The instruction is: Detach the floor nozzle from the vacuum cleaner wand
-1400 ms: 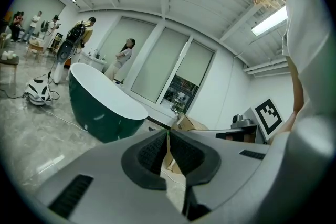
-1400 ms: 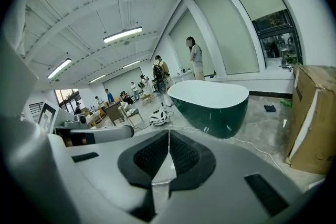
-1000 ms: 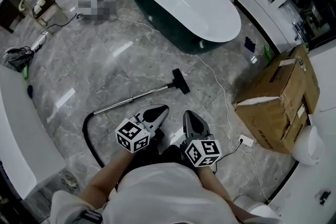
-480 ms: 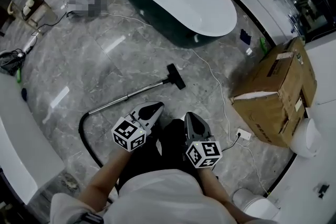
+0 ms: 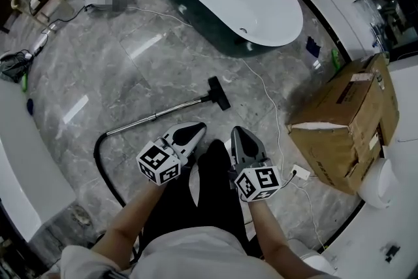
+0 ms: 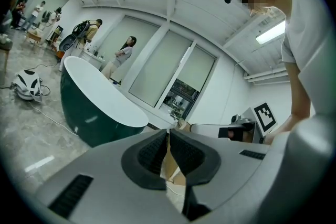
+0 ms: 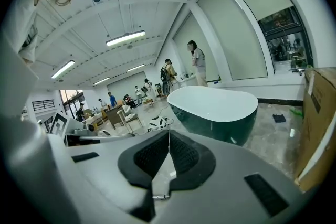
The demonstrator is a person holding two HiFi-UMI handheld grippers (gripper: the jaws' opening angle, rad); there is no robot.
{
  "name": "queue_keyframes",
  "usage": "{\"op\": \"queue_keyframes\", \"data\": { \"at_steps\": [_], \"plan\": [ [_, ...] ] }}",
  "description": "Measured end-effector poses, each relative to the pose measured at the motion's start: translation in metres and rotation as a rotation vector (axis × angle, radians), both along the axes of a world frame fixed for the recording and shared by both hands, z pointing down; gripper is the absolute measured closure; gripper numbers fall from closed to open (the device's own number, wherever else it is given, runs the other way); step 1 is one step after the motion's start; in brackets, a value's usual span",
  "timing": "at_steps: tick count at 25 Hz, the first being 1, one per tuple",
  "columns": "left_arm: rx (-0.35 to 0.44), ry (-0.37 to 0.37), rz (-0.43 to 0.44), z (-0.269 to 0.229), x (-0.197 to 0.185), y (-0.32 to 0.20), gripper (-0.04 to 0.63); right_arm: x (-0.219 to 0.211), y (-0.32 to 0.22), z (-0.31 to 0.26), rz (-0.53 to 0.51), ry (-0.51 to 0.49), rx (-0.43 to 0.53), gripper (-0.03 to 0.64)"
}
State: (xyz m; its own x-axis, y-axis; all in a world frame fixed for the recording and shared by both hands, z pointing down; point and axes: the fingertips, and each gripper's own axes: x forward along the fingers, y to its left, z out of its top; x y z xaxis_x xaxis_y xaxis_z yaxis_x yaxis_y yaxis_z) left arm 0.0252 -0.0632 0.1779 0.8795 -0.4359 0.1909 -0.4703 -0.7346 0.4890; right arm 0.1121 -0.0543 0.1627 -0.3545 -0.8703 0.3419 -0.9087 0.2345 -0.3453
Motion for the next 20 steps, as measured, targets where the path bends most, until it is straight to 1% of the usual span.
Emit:
{"op": "queue_keyframes", "data": {
  "at_steps": [6,12,15,20],
  "plan": [
    [0.015,-0.002,-0.014,0.008,0.017,-0.024,0.571,0.033,-0.028,0.009,0.033,-0.009,0.010,0.600],
    [0.012,-0.021,-0.041,0.022,0.019,-0.037,0.571,0.052,-0.045,0.021,0.044,-0.021,0.008,0.600],
    [0.006,-0.043,-0.071,0.034,0.017,-0.045,0.571,0.060,-0.057,0.028,0.055,-0.024,0.013,0.600],
    [0.011,-0.072,-0.130,0.054,0.013,-0.063,0.571,0.073,-0.079,0.051,0.059,0.012,0.017,0.600]
  ]
}}
